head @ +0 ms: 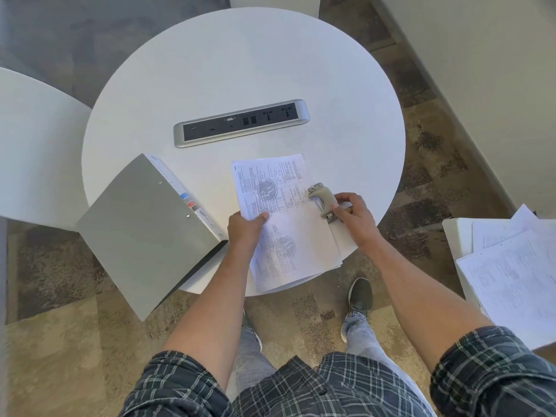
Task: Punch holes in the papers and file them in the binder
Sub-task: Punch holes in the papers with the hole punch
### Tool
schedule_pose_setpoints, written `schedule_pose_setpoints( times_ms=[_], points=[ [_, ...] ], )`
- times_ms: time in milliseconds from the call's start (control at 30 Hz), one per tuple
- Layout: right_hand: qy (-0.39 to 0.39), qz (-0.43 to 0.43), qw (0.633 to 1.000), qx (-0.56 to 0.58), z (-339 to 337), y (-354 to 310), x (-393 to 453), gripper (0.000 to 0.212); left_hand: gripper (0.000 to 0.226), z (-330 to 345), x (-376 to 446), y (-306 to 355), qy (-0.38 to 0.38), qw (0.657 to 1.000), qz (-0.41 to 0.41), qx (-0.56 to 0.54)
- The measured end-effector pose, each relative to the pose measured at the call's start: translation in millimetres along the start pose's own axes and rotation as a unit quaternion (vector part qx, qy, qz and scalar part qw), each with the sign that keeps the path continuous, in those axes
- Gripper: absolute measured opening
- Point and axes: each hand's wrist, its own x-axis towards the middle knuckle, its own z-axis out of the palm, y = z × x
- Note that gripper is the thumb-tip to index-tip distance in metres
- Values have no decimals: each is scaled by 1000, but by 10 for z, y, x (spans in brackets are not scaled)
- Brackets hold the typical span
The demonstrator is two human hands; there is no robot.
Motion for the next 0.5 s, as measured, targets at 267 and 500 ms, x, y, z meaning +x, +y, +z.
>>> schedule_pose_setpoints(
  times_ms=[267, 500],
  points=[
    [70, -27, 990, -117, 42, 323, -412, 17, 22, 6, -8, 4, -5, 1000, -5, -3],
    [4, -1, 988, -155, -6, 209, -283, 18, 23, 17, -61, -11, -13, 999, -27, -34]
  ],
)
